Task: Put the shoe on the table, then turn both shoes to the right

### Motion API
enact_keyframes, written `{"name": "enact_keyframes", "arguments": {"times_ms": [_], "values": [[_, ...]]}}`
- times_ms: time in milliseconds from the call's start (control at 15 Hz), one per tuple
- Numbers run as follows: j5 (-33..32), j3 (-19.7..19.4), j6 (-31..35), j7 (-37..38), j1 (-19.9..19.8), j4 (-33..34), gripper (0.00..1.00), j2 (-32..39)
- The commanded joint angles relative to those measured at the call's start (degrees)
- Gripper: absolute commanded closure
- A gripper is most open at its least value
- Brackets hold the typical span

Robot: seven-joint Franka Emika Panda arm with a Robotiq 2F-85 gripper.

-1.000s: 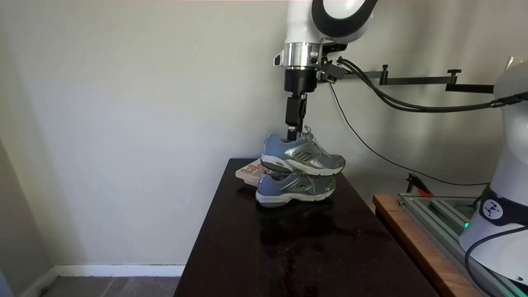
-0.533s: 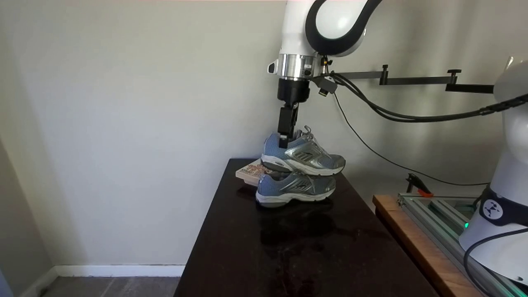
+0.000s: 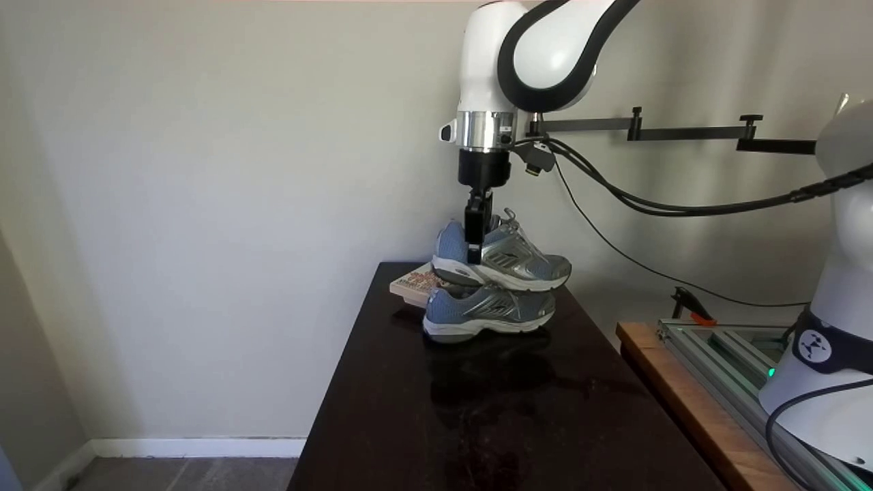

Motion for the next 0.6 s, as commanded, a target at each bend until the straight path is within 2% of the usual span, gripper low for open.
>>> {"name": "enact_keyframes", "arguments": {"times_ms": [0,133,200,533], "values": [[1.5,0.4,-2.1,-1.5,0.3,0.6,0.84,-0.9],[2.7,0.5,-4.2,-2.5,0.6,0.7,0.96,-2.3],[4.3,0.5,-6.0,-3.9,1.0,0.8,0.99,-3.3],[9.8,0.5,-13.4,-9.4,2.6,2.0,0.98,-6.9]]}}
